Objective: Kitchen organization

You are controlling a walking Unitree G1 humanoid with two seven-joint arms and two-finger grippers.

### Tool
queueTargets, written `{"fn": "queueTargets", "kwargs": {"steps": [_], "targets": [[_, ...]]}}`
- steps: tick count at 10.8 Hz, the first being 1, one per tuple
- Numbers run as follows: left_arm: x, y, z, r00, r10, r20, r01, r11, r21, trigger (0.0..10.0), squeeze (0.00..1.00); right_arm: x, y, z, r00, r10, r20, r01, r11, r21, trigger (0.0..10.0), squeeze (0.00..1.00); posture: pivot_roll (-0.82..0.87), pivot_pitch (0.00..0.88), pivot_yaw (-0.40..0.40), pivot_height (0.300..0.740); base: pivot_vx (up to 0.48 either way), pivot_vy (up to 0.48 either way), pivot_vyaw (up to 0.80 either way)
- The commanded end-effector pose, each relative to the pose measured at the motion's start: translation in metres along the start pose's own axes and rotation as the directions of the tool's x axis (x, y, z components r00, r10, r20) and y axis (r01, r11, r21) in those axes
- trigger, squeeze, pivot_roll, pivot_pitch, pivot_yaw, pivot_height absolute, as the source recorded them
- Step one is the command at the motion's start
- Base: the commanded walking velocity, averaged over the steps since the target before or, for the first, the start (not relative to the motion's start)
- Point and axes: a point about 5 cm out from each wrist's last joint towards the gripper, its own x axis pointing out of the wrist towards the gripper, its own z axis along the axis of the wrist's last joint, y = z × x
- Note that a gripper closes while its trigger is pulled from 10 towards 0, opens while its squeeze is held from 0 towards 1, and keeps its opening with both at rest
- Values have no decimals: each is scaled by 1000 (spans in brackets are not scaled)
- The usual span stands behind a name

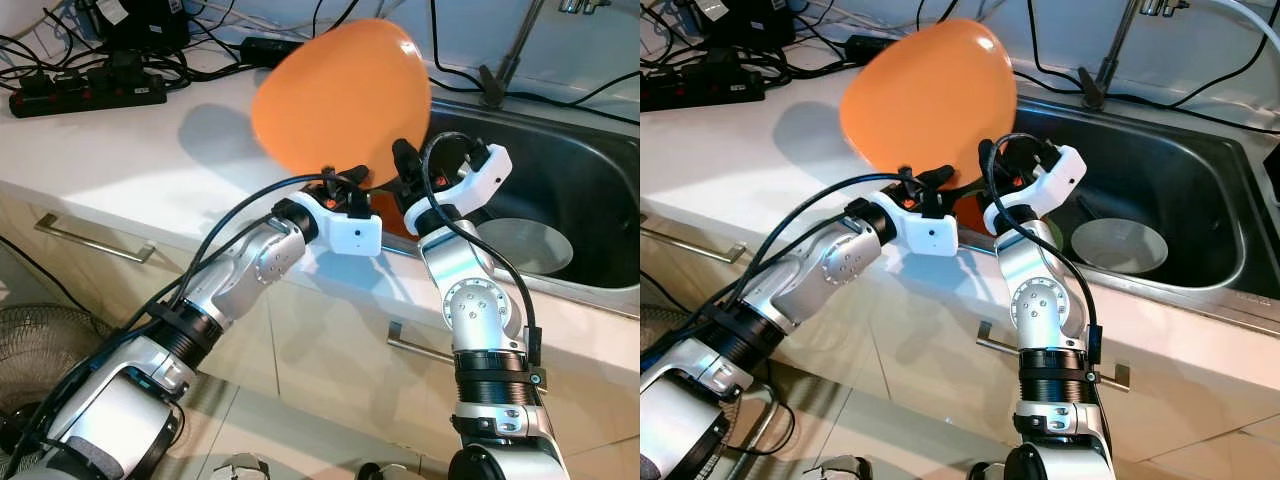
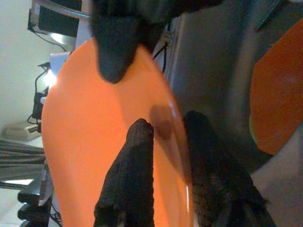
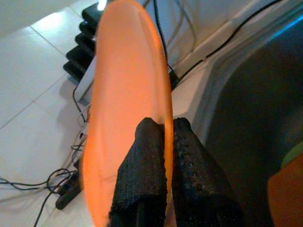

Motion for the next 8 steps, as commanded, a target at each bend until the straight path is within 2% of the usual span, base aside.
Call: {"fn": "queueTargets", "kwargs": {"steps": [1, 4, 6, 8], "targets": [[3, 19, 6, 997, 69, 31, -69, 998, 12, 10000, 1000, 4, 9, -6, 1000, 7, -18, -6, 1000, 27, 0, 0, 90, 50, -35, 740, 0, 0, 0], [3, 19, 5, 997, 77, 30, -78, 997, 7, 10000, 1000, 6, 1, -1, 997, -71, 26, 69, 996, 52, 0, 0, 90, 51, -35, 740, 0, 0, 0], [3, 21, 7, 996, 88, 33, -88, 996, -3, 10000, 1000, 8, -9, 7, 983, -164, 80, 153, 980, 126, 0, 0, 92, 53, -36, 740, 0, 0, 0], [3, 20, 7, 995, 91, 33, -91, 996, -12, 10000, 1000, 10, -23, 23, 962, -232, 142, 212, 966, 145, 0, 0, 94, 53, -36, 740, 0, 0, 0]]}}
